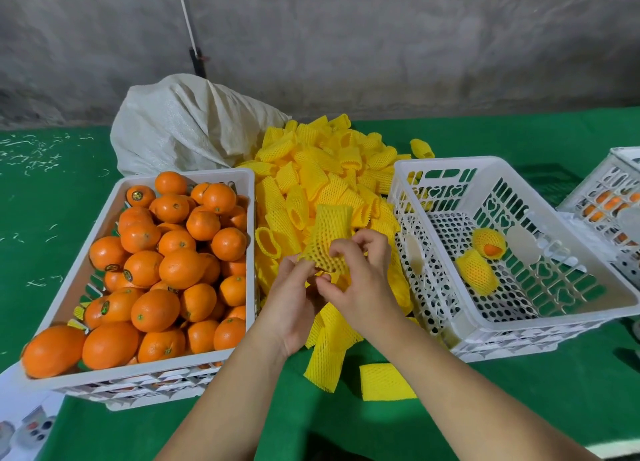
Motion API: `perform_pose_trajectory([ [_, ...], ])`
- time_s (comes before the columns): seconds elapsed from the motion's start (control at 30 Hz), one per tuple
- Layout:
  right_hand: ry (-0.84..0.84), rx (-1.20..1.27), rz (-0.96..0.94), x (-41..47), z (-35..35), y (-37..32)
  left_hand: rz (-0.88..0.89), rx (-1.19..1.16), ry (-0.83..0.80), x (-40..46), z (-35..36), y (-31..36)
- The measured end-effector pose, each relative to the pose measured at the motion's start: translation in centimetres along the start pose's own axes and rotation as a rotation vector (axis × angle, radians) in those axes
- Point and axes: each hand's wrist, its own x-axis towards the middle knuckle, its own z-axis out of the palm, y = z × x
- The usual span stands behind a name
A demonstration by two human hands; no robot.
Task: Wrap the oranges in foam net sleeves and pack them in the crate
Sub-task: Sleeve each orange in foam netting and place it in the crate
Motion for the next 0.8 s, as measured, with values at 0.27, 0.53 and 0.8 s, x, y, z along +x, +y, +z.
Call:
perform_pose_trajectory([
  [0.27, -0.269, 0.111, 0.087, 2.5, -2.7, 0.9, 0.124, 0.096, 0.013, -0.2, -0.6, 0.0],
  [0.53, -0.199, 0.420, 0.249, 1.5, -1.9, 1.7, 0.560, 0.658, 0.068, -0.8, -0.5, 0.8],
  [0.8, 0.002, 0.299, 0.246, 1.3, -1.9, 0.5, 0.664, 0.773, 0.078, -1.6, -0.2, 0.6],
])
